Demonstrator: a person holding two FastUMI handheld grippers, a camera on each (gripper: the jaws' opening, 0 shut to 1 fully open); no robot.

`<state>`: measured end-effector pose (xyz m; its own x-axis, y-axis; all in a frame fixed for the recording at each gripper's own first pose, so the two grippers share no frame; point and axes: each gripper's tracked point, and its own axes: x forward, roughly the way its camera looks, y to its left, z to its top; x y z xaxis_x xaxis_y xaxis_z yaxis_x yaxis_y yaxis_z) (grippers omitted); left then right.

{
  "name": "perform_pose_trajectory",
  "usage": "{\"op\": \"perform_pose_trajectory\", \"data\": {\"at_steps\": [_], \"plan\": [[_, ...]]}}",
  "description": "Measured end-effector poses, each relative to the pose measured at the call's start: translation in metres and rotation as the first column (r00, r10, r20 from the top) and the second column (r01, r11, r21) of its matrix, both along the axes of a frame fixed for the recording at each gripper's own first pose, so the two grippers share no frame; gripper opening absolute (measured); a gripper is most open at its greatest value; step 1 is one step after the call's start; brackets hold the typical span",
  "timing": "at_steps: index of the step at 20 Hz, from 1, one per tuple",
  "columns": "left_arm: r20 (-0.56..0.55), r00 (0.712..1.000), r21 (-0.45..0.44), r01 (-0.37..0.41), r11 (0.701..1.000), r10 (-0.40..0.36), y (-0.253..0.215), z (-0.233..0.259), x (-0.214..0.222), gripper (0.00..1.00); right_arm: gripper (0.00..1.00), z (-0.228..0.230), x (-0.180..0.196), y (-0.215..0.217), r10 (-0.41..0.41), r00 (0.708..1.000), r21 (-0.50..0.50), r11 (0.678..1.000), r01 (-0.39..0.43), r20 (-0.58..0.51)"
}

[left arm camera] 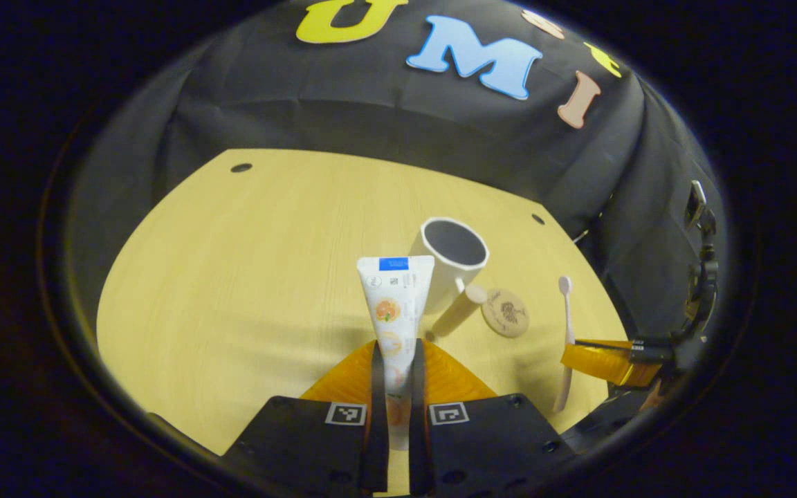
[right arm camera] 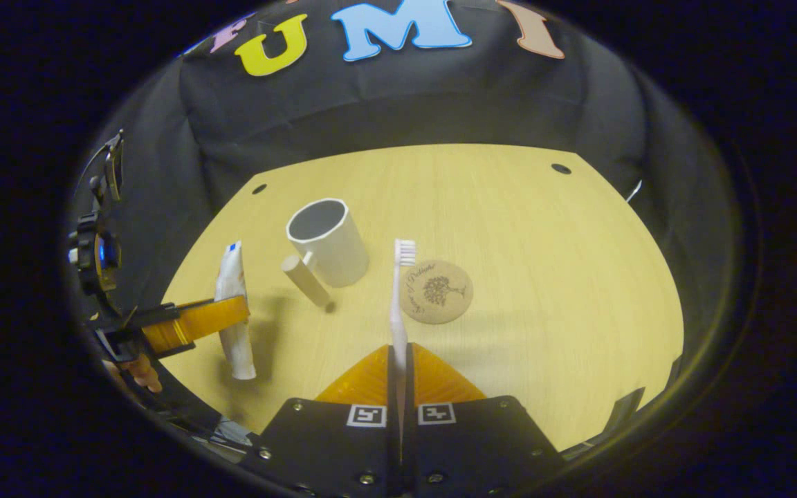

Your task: Put the toothbrush and toothpaste on the desktop into the cup, then pick up the cup and place it on the coaster on the desktop.

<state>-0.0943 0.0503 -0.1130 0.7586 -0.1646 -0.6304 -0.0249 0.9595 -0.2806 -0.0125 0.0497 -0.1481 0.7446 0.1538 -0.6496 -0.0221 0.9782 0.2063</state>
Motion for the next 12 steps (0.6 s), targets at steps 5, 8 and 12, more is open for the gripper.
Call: {"op": "perform_pose_trajectory", "data": {"at_steps": [5,8,12], "plan": [[0.176,0.984,0.008,-0.034,0.999,0.032,0.023,0.043,0.025,0.19,0.02,0.019,0.012,0.001,0.003,0.998,-0.014,1.0,-0.002,0.068],[0.253,0.967,0.022,-0.046,0.999,0.039,0.027,0.053,0.042,0.19,0.02,0.029,0.019,0.002,0.003,0.994,-0.011,1.0,-0.002,0.113],[0.348,0.936,-0.001,-0.054,0.999,0.051,0.027,0.076,0.062,0.18,0.02,0.047,0.026,-0.002,-0.006,0.982,-0.015,1.0,0.009,0.191]]}}
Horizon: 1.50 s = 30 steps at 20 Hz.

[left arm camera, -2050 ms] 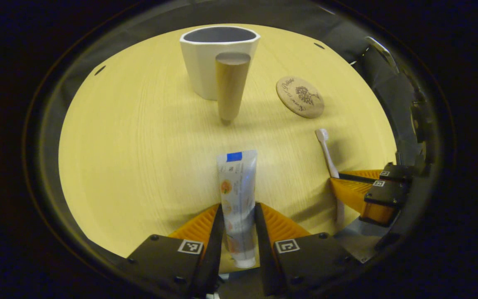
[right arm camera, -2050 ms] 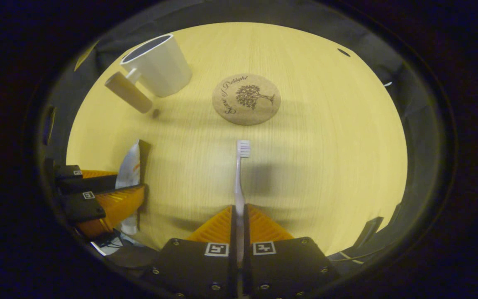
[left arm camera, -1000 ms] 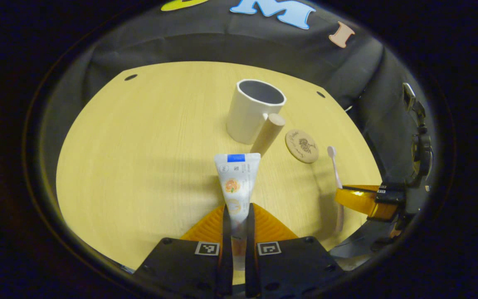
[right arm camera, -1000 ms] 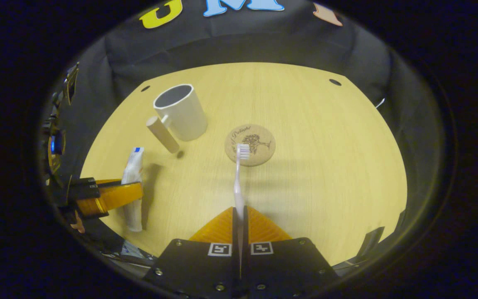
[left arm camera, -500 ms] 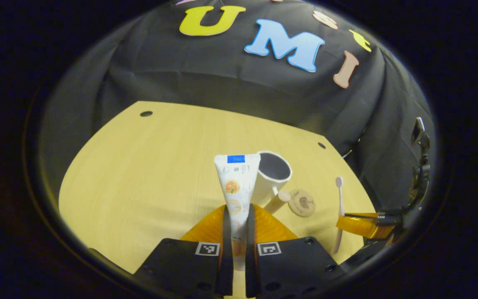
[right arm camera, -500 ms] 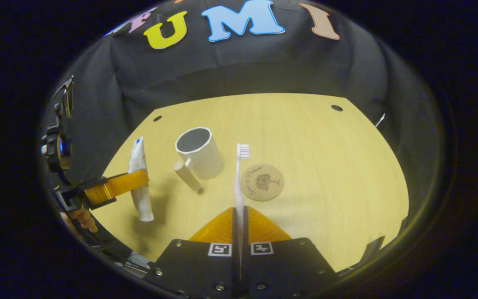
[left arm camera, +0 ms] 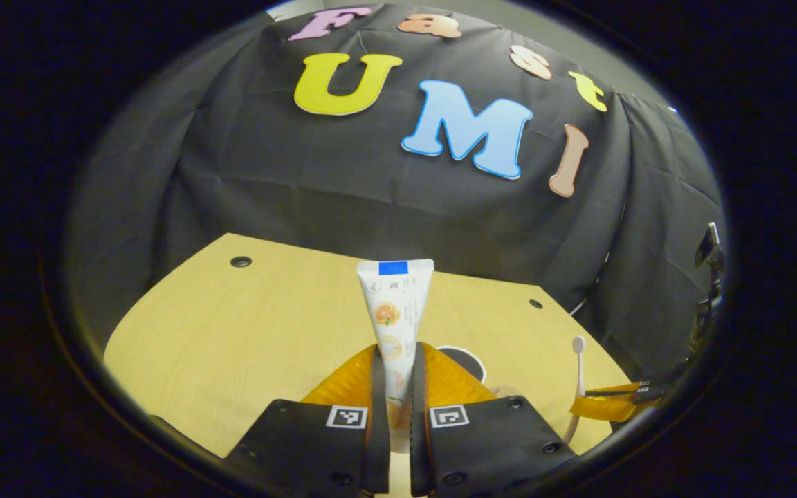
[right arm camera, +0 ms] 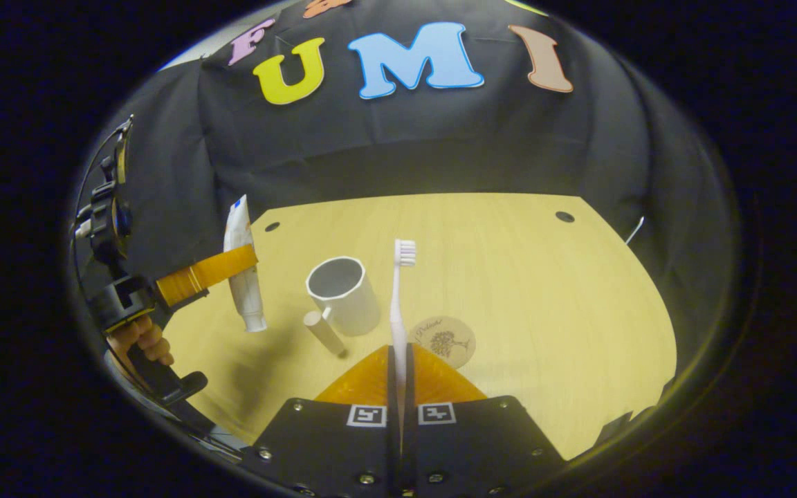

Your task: Put the toothbrush and toothpaste on the desktop into the cup, then pick up the cup and place it on the coaster on the desktop.

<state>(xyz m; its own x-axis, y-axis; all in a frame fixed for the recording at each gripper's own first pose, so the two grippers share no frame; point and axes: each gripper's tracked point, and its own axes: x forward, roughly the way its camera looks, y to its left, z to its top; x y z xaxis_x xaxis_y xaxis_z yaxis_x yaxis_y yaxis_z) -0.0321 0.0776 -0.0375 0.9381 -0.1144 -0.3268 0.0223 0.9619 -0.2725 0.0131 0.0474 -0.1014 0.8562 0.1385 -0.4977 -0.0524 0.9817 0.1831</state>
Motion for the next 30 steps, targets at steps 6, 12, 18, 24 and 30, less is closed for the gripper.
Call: {"op": "perform_pose_trajectory", "data": {"at_steps": [6,12,18,24,30], "plan": [[0.214,0.976,-0.1,-0.021,0.995,0.042,-0.015,0.051,0.036,0.18,0.02,0.016,0.0,-0.009,-0.012,0.999,0.013,1.0,0.012,0.049],[0.289,0.957,-0.107,-0.006,0.994,0.037,-0.035,0.058,0.07,0.18,0.02,0.023,-0.004,-0.016,-0.013,0.998,0.03,0.999,0.011,0.058],[0.23,0.973,-0.035,0.036,0.999,-0.027,-0.062,0.015,0.091,0.18,0.03,0.027,-0.004,-0.018,-0.014,0.997,0.053,0.999,0.01,0.071],[0.143,0.985,0.073,0.084,0.994,-0.093,-0.084,-0.034,0.09,0.2,0.02,0.032,0.004,-0.019,-0.006,0.997,0.06,0.998,0.001,0.082],[0.056,0.992,0.124,0.108,0.986,-0.115,-0.087,-0.062,0.079,0.29,0.03,0.049,0.027,-0.01,0.025,0.992,0.08,0.996,-0.035,0.122]]}}
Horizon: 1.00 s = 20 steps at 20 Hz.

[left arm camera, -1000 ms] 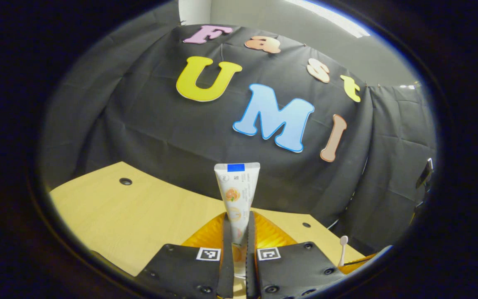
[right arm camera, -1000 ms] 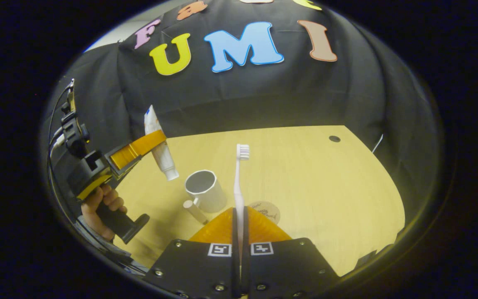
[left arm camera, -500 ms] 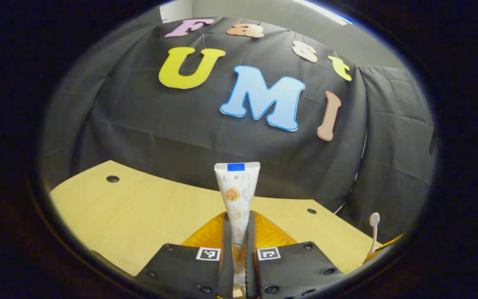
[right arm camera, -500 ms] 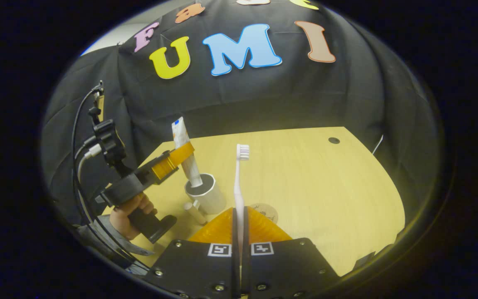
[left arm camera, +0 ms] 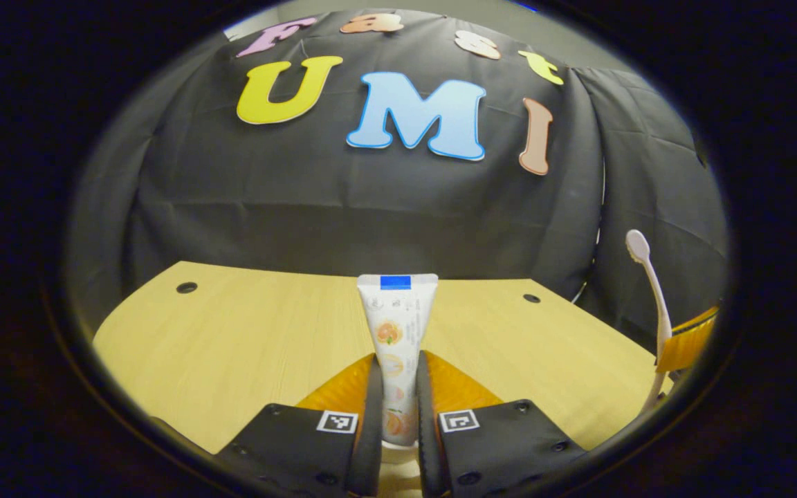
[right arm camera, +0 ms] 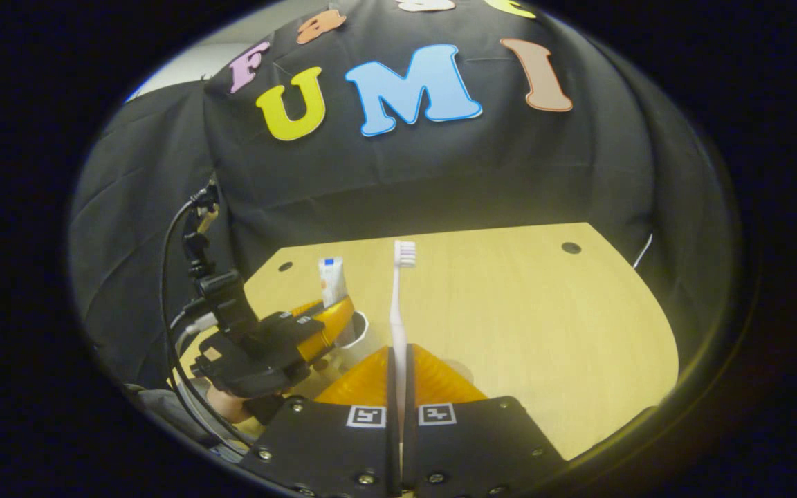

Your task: Put the toothbrush and toothpaste on the desktop into the cup, then pick up the cup and place it on the coaster on the desktop.

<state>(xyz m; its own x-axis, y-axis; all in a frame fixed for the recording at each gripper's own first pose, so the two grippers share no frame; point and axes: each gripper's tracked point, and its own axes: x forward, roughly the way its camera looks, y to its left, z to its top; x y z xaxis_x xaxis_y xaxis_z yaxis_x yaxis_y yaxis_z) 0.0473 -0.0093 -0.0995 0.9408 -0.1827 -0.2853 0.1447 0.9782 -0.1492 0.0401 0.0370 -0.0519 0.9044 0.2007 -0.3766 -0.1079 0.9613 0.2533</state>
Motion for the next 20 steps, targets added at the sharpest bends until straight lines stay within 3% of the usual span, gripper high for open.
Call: {"op": "perform_pose_trajectory", "data": {"at_steps": [2,4,5,7,9,10,14,20], "plan": [[-0.001,1.0,0.021,0.024,0.999,-0.024,-0.003,0.003,-0.003,0.36,0.03,0.003,0.008,0.003,0.011,1.0,0.021,1.0,-0.011,0.007],[-0.022,0.999,0.037,0.039,0.999,-0.038,-0.006,-0.003,-0.006,0.37,0.02,0.008,0.017,0.007,0.018,1.0,0.048,0.999,-0.019,0.017],[-0.041,0.998,0.035,0.043,0.998,-0.041,-0.008,-0.008,-0.01,0.46,0.03,0.01,0.022,0.01,0.022,0.999,0.061,0.998,-0.023,0.025],[-0.038,0.998,0.032,0.042,0.999,-0.04,-0.007,-0.006,-0.012,0.45,0.03,0.014,0.03,0.012,0.026,0.999,0.068,0.997,-0.029,0.04],[-0.036,0.998,0.03,0.049,0.998,-0.048,-0.009,-0.002,-0.014,0.54,0.02,0.018,0.034,0.014,0.032,0.998,0.071,0.997,-0.036,0.06],[-0.035,0.998,0.026,0.053,0.998,-0.052,-0.009,0.0,-0.017,0.68,0.02,0.021,0.035,0.015,0.037,0.997,0.073,0.996,-0.042,0.072],[-0.042,0.998,0.002,0.051,0.999,-0.051,-0.003,0.008,-0.035,0.87,0.02,0.042,0.06,0.032,0.068,0.987,0.086,0.993,-0.081,0.145],[-0.111,0.993,-0.023,0.032,0.999,-0.034,0.02,0.008,-0.075,0.89,0.03,0.056,0.086,0.06,0.128,0.964,0.078,0.986,-0.15,0.235]]}}
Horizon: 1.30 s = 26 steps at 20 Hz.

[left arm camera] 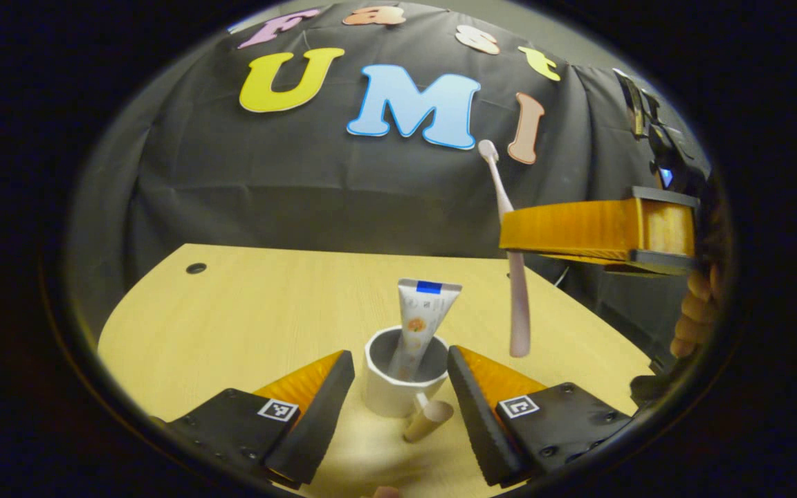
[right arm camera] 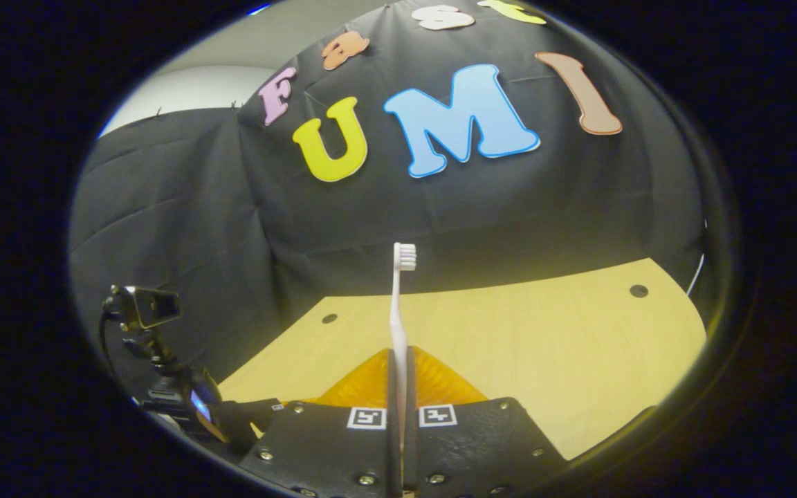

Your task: Put the toothbrush and toothpaste on the desktop into the cup, then pick up the cup and place it on the coaster on the desktop.

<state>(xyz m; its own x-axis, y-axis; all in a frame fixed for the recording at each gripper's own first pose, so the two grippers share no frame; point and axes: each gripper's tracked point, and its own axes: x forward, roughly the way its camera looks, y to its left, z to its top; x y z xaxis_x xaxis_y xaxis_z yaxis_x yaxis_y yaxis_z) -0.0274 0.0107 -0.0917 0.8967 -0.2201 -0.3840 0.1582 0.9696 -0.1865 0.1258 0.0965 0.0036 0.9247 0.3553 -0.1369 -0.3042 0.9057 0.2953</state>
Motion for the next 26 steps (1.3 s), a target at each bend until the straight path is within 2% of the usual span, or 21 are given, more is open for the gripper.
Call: {"op": "perform_pose_trajectory", "data": {"at_steps": [4,8,13,14,19,20,21,23,24,26], "plan": [[-0.047,0.999,0.003,-0.006,1.0,0.006,0.008,-0.008,-0.02,0.91,0.03,-0.004,0.013,0.025,0.035,0.999,-0.031,0.999,-0.034,0.036],[-0.095,0.995,-0.038,-0.01,0.999,0.006,0.012,-0.018,-0.035,0.95,0.03,-0.01,0.024,0.049,0.075,0.993,-0.123,0.99,-0.063,0.09],[-0.102,0.995,-0.057,-0.02,0.998,0.014,0.014,-0.017,-0.041,0.94,0.03,-0.017,0.032,0.059,0.076,0.984,-0.26,0.965,-0.031,0.163],[-0.102,0.995,-0.058,-0.015,0.998,0.009,0.013,-0.016,-0.042,0.96,0.04,-0.018,0.031,0.059,0.077,0.983,-0.276,0.961,-0.028,0.168],[-0.094,0.996,-0.071,0.004,0.997,-0.01,0.008,-0.012,-0.04,0.94,0.05,-0.025,0.031,0.053,0.053,0.987,-0.307,0.952,-0.004,0.151],[-0.092,0.996,-0.075,0.007,0.997,-0.014,0.006,-0.012,-0.039,0.96,0.08,-0.025,0.032,0.054,0.055,0.988,-0.301,0.954,-0.009,0.144],[-0.092,0.996,-0.077,0.01,0.997,-0.018,0.004,-0.011,-0.038,0.94,0.09,-0.025,0.031,0.052,0.053,0.989,-0.3,0.954,-0.008,0.141],[-0.088,0.996,-0.074,0.019,0.997,-0.026,0.001,-0.01,-0.037,0.96,0.16,-0.023,0.03,0.051,0.048,0.989,-0.3,0.954,-0.003,0.143],[-0.087,0.996,-0.071,0.024,0.997,-0.031,0.0,-0.01,-0.036,0.96,0.25,-0.021,0.031,0.049,0.039,0.988,-0.301,0.954,0.007,0.146],[-0.086,0.996,-0.072,0.03,0.997,-0.037,-0.002,-0.009,-0.036,0.94,0.31,-0.019,0.028,0.047,0.036,0.989,-0.296,0.955,0.009,0.146]]}}
